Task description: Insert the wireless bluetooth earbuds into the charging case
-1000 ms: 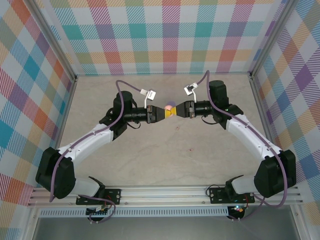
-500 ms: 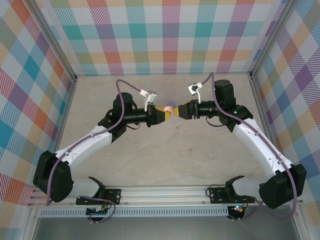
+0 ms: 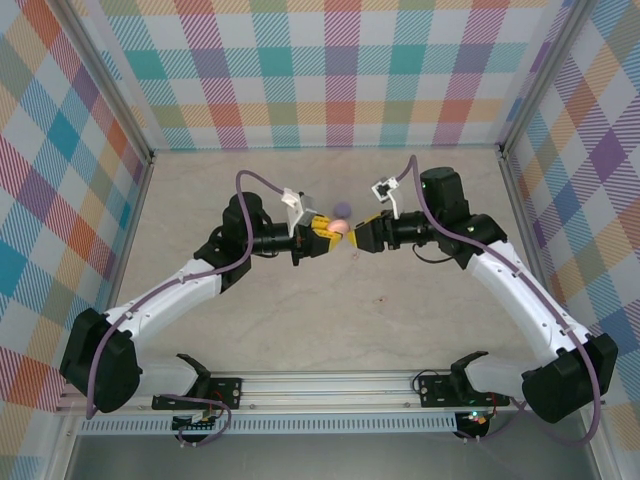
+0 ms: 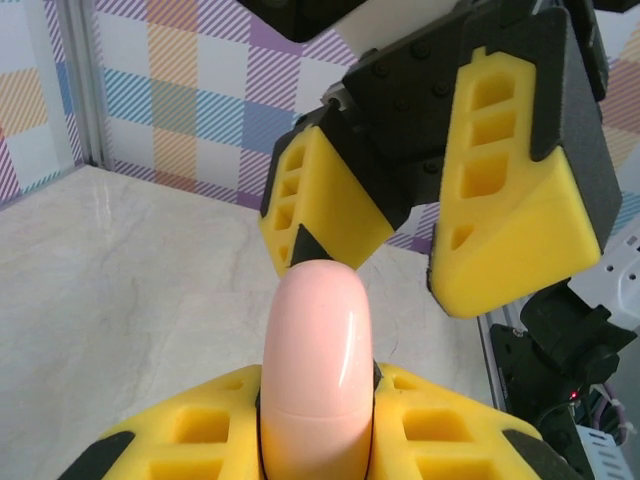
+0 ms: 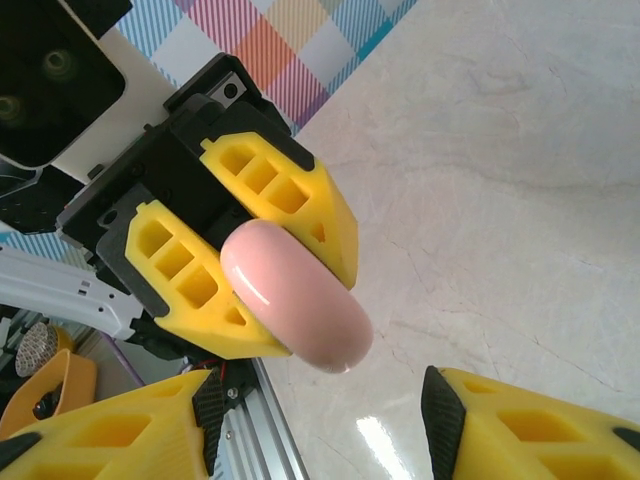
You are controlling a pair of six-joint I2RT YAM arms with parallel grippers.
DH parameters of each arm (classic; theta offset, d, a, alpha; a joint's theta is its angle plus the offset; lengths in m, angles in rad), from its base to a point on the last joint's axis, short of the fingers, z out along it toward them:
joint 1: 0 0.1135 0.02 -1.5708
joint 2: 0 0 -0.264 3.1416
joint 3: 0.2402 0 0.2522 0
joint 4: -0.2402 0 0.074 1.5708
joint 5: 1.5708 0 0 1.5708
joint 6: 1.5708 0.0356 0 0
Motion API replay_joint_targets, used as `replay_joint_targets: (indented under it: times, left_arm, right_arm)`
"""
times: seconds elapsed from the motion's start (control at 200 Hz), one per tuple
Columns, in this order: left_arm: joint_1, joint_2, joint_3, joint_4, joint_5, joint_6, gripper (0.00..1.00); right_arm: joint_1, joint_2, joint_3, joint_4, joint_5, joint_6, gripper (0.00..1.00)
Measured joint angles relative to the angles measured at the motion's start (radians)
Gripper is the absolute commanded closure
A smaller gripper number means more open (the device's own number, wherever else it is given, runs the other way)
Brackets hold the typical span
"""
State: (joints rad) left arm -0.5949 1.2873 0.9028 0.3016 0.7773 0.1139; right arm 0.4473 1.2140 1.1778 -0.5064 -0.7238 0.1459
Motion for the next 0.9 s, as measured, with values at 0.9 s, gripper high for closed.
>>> replay_joint_targets:
  times: [0.9]
  left_arm:
    - [-0.026,-0.011,-0.003,-0.056,0.045,0.114,0.81]
  right_arm:
    - [0.025,0.020,0.055,-0.028,0.154,0.000,0.40]
